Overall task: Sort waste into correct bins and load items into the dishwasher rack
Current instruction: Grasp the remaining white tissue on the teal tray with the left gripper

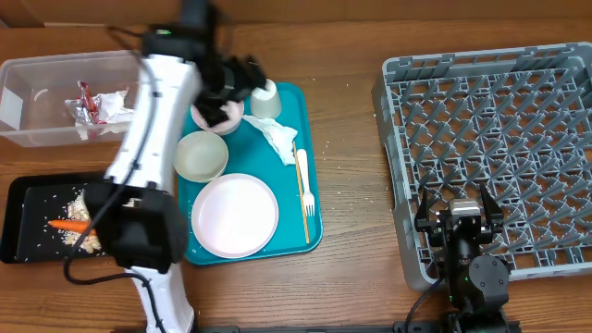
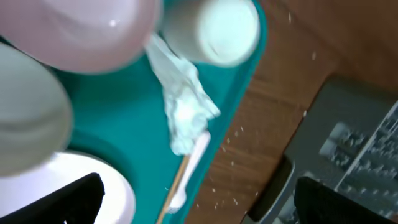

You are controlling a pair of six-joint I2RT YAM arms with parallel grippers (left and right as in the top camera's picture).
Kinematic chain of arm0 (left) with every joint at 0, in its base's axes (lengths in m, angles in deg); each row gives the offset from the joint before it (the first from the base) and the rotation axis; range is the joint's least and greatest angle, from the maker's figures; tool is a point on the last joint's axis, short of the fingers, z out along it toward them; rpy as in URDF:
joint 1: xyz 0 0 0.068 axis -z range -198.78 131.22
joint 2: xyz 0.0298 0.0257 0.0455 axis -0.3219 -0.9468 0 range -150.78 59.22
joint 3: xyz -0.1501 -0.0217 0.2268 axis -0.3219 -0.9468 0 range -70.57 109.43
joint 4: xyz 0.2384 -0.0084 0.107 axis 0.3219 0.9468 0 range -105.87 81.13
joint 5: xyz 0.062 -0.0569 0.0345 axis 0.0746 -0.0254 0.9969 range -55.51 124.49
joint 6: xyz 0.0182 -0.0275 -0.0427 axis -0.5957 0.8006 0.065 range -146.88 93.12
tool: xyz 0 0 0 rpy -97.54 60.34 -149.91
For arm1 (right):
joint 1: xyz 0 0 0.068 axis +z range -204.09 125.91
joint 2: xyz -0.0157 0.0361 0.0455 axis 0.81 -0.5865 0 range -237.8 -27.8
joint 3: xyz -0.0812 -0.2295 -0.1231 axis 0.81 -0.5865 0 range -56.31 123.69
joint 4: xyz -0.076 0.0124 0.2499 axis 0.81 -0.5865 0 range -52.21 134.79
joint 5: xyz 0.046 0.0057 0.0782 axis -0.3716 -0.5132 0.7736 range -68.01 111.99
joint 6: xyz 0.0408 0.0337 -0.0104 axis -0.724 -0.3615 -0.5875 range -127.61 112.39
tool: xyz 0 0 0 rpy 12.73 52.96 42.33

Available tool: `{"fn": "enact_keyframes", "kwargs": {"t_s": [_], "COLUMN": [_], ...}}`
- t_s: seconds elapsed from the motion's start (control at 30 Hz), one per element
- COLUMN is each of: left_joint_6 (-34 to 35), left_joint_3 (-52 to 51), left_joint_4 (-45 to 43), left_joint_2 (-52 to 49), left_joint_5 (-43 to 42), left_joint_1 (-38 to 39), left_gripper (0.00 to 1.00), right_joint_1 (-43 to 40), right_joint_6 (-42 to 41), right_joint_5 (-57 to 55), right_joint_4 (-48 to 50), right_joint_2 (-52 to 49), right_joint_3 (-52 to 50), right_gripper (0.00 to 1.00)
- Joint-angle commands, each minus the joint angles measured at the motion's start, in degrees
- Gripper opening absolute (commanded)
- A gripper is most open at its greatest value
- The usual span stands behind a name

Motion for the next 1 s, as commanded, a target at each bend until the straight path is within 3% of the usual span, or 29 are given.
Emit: {"fn": "enact_keyframes", "kwargs": {"t_s": [0.0, 0.1, 0.2, 0.57, 0.73, 0.97], "left_joint_6": [11.41, 16.17, 16.59, 18.67, 18.88, 18.86], "left_joint_3": [-0.79, -2.21, -2.38, -2.38, -2.40, -2.78], "left_joint_4": [-0.46, -3.19, -4.61, -5.33, -5.68, -6.10], "left_joint_2": [0.13, -1.46, -3.50, -13.73, -15.96, -16.33], "left_joint_5": [7.96, 10.32, 11.74, 11.89, 16.31, 17.59], "left_joint_1": [5.46, 10.34, 12.22, 11.32, 11.26, 10.95], "left_gripper": [1.00, 1.00, 1.00, 0.98, 0.96, 0.80], "right_joint_1": [-0.15, -0.15, -0.15, -0.15, -0.15, -0.15], "right_joint_6": [0.00, 0.00, 0.00, 0.00, 0.00, 0.00], "right_joint_5": [-0.37, -0.37, -0.37, -0.37, -0.37, -0.37], "right_joint_4": [0.35, 0.35, 0.35, 0.35, 0.35, 0.35], "right_joint_2": [-0.02, -0.02, -0.02, -0.02, -0.02, -0.02], "right_joint_3": [-0.55, -0.55, -0.55, -0.55, -0.55, -0.55], "right_gripper": [1.00, 1.00, 1.00, 1.00, 1.00, 1.00]}}
